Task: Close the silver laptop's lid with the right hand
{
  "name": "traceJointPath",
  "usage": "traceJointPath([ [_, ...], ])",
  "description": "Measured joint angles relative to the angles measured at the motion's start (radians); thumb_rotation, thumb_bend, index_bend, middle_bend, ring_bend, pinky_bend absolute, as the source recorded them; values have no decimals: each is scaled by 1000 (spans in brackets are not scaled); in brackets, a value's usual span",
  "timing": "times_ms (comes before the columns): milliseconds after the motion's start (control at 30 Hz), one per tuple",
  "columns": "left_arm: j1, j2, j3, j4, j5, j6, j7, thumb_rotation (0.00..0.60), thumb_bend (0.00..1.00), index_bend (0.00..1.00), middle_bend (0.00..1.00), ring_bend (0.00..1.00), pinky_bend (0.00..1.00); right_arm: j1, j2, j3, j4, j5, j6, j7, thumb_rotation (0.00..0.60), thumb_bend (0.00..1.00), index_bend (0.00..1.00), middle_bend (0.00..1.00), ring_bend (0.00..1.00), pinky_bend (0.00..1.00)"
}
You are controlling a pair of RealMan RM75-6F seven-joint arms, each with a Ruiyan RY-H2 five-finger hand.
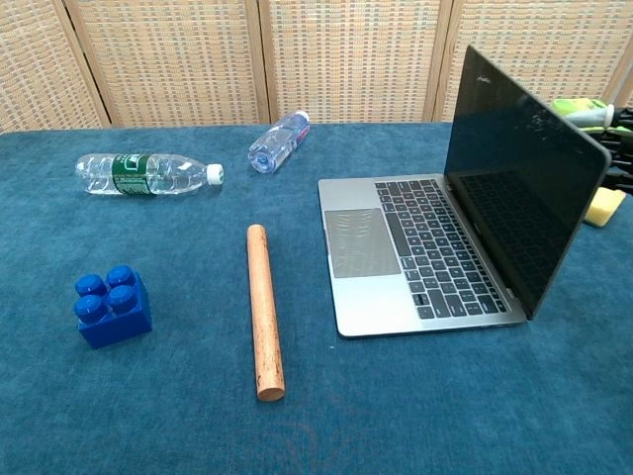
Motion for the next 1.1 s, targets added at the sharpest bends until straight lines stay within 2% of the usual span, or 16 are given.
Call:
traceJointPath([
  [1100,0,0,5,2,6,2,-4,600,65,0,0,0,0,65,-39,-42,-104,-31,-58,-147,600,1000,207,213,114,128],
])
